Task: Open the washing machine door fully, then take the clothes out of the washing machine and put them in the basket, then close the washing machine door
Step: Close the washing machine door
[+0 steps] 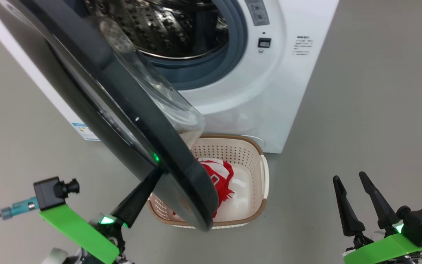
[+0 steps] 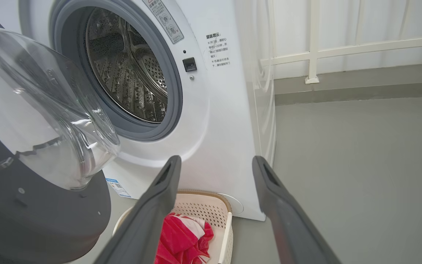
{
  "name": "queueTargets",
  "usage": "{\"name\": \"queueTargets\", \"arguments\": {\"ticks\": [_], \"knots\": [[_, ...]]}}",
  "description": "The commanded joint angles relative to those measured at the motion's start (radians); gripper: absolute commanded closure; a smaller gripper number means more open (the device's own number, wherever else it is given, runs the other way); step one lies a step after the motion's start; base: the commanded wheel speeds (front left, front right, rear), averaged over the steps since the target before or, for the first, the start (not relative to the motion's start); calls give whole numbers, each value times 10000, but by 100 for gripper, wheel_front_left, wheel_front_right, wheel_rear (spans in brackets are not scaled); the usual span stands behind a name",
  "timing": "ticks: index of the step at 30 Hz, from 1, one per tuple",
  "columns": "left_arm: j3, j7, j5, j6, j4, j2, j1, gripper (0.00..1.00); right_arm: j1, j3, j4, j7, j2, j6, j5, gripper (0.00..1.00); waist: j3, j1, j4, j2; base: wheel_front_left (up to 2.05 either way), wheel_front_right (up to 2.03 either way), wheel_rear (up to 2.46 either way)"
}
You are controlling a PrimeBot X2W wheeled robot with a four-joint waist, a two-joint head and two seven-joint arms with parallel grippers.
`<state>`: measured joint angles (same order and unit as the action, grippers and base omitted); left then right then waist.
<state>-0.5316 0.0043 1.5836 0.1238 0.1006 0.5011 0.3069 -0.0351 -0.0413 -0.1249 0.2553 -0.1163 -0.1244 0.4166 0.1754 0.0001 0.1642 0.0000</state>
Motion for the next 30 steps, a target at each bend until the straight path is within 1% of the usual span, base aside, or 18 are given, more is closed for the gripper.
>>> {"name": "queueTargets", "arguments": {"ticks": [1,13,21,30], "knots": [[419,38,-86,69,213,150,548,100,361,-147,281,65,-54,-63,-119,0,172,-1,-207,0,0,0,0],[426,572,32,69,-68,-68,1471,100,663,-69,337,65,46,-63,-129,0,644,-1,-866,0,0,0,0],[964,1336,522,69,-449,-396,1953,100,829,-7,355,65,128,-63,-153,0,881,-1,-1114,0,0,0,0],[1424,1795,358,69,-1026,-750,2285,100,960,7,345,65,217,-63,-159,0,986,-1,-1302,0,0,0,0]]}}
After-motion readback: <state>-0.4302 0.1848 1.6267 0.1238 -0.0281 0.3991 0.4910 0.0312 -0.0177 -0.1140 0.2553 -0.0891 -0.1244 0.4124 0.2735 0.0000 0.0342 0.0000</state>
